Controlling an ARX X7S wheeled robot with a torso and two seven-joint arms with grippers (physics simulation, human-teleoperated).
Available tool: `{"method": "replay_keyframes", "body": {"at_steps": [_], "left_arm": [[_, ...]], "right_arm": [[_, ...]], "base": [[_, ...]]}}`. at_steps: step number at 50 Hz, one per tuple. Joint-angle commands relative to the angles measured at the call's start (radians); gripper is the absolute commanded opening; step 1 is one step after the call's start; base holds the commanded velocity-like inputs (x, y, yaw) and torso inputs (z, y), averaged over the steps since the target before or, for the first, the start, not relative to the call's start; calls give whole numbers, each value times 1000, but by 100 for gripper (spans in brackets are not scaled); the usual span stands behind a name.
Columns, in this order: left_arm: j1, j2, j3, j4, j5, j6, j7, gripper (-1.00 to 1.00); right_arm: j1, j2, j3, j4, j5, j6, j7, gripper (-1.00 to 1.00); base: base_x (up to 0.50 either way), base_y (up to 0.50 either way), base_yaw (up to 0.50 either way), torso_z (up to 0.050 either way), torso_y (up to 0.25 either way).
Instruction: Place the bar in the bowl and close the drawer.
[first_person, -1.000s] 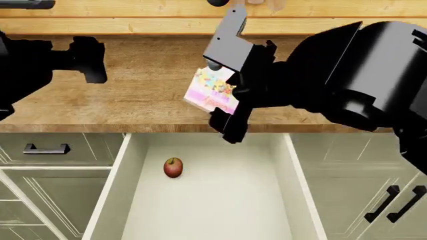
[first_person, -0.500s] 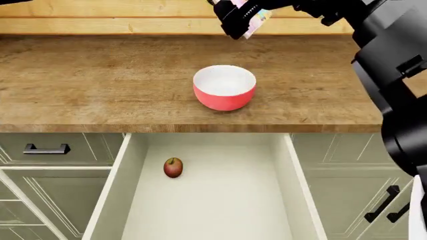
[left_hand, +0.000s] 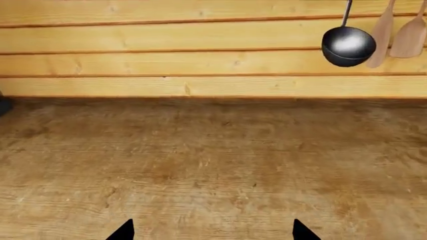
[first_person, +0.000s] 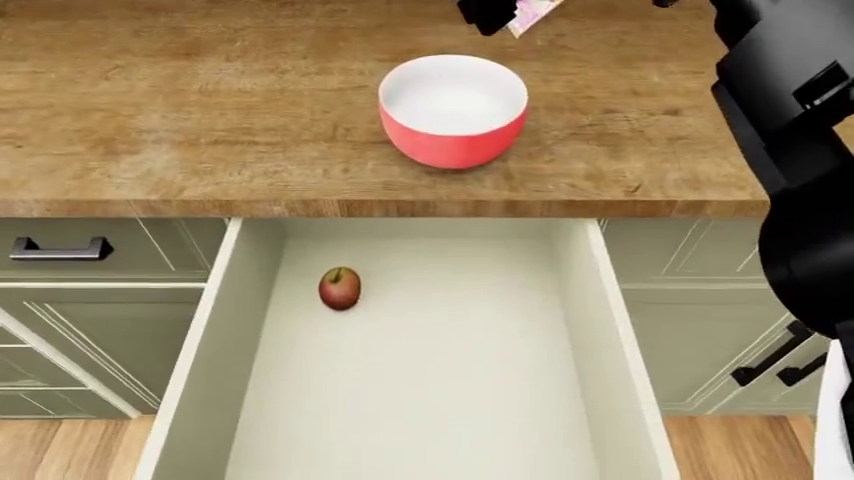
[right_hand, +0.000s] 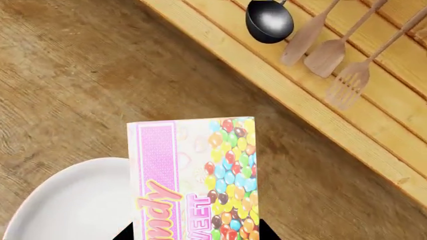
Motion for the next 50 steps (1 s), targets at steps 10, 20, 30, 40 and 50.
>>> {"method": "replay_keyframes", "body": {"at_steps": [10,20,30,40,50], "left_arm": [[-60,56,-23,-129,109,42,37,100],[-59,68,-64,-130,177,37,47,100],[-53,73,-104,-129,236,36,59,100],[-46,77,-136,-129,280,37,72,100],[-35,80,-170,-129,326,41,83,100]], "right_arm": [[5,-5,0,41,120,-24,47,-100],[-25,-5,-22,50,215,-51,63,-100],[-63,-5,-40,48,315,-126,144,-100],[-103,-5,-62,52,364,-176,171,-100],[-157,-5,-75,58,408,-242,207,-100]], "base": [[-1,0,0,0,-108],[0,0,0,0,0],[0,0,0,0,0],[0,0,0,0,0],[0,0,0,0,0]]}}
